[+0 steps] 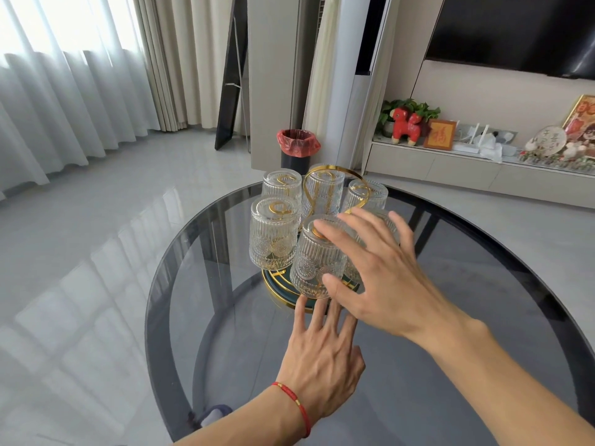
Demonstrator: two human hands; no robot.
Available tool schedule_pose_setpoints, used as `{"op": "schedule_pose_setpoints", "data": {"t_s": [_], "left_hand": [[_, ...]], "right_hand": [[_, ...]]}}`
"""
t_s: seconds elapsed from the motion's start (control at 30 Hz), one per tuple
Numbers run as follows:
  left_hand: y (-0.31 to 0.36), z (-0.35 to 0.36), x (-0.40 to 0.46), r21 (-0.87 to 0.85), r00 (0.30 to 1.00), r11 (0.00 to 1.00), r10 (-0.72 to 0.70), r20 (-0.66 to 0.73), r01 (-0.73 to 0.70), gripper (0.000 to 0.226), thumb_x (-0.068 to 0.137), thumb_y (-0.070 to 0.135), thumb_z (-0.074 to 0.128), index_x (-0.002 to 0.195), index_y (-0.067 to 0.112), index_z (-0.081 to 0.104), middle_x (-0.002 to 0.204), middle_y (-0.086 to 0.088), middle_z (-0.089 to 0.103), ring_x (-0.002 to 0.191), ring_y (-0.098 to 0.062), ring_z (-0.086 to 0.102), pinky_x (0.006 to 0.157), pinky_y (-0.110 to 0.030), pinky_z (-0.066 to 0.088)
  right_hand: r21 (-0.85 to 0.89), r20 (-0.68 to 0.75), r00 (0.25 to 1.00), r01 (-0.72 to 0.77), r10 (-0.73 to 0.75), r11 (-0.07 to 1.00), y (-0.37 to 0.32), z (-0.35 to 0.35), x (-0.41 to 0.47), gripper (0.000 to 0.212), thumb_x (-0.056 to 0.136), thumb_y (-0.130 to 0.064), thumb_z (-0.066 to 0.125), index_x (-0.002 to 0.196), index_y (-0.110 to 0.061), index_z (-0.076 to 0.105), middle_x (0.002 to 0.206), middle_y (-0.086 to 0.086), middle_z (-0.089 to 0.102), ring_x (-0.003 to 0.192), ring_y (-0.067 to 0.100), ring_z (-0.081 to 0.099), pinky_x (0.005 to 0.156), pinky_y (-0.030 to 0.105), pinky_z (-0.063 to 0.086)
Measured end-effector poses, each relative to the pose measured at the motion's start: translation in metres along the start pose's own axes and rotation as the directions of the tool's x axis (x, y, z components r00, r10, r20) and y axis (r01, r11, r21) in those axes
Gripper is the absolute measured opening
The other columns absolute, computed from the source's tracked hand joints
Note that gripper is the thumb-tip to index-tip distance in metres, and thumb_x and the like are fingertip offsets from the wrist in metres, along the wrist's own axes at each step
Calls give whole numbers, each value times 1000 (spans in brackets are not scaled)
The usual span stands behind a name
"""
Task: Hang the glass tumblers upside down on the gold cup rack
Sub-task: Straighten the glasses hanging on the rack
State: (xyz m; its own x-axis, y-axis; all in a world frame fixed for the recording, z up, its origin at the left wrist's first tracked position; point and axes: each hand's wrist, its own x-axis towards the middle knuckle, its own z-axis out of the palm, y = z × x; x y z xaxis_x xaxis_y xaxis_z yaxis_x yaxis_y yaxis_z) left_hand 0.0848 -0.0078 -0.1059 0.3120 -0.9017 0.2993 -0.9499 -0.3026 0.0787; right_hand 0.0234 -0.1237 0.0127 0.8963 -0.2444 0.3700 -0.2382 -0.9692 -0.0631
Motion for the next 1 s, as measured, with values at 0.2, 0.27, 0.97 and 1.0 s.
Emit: {"op": "schedule_pose_setpoints", "data": {"t_s": [0.2, 0.27, 0.97, 1.0], "left_hand": [[1, -1, 0, -12, 1000, 1000, -6, 17, 6, 62, 95, 40, 38, 150, 13, 37, 157, -19, 39, 143, -41, 32, 117, -65, 19], [1, -1, 0, -16, 1000, 1000, -6, 20, 6, 62, 95, 40, 38, 151, 13, 37, 157, -18, 39, 143, -40, 33, 117, -64, 20], [2, 2, 0, -22, 1000, 1000, -5, -24, 4, 60, 93, 38, 44, 147, 12, 42, 150, -18, 47, 135, -39, 42, 115, -63, 26], [2, 2, 0, -20, 1000, 1000, -3, -30, 3, 60, 92, 37, 45, 146, 12, 43, 149, -18, 48, 134, -39, 43, 114, -63, 27]], "right_hand": [[92, -10, 999, 47, -46, 995, -1, -6, -1, 66, 91, -48, 52, 155, -37, 44, 158, 5, 46, 155, 21, 26, 126, 54, 6], [102, -15, 999, 53, -52, 993, -1, -7, -2, 65, 91, -44, 56, 154, -36, 46, 157, 6, 46, 155, 21, 27, 126, 53, 9], [35, -36, 990, 140, -138, 990, -4, -9, -3, 65, 89, -21, 57, 153, -22, 49, 160, -2, 49, 154, 17, 34, 125, 55, 15], [25, -36, 989, 141, -140, 990, -5, -8, -3, 66, 88, -20, 57, 153, -21, 50, 160, -2, 49, 154, 17, 35, 125, 55, 15]]}}
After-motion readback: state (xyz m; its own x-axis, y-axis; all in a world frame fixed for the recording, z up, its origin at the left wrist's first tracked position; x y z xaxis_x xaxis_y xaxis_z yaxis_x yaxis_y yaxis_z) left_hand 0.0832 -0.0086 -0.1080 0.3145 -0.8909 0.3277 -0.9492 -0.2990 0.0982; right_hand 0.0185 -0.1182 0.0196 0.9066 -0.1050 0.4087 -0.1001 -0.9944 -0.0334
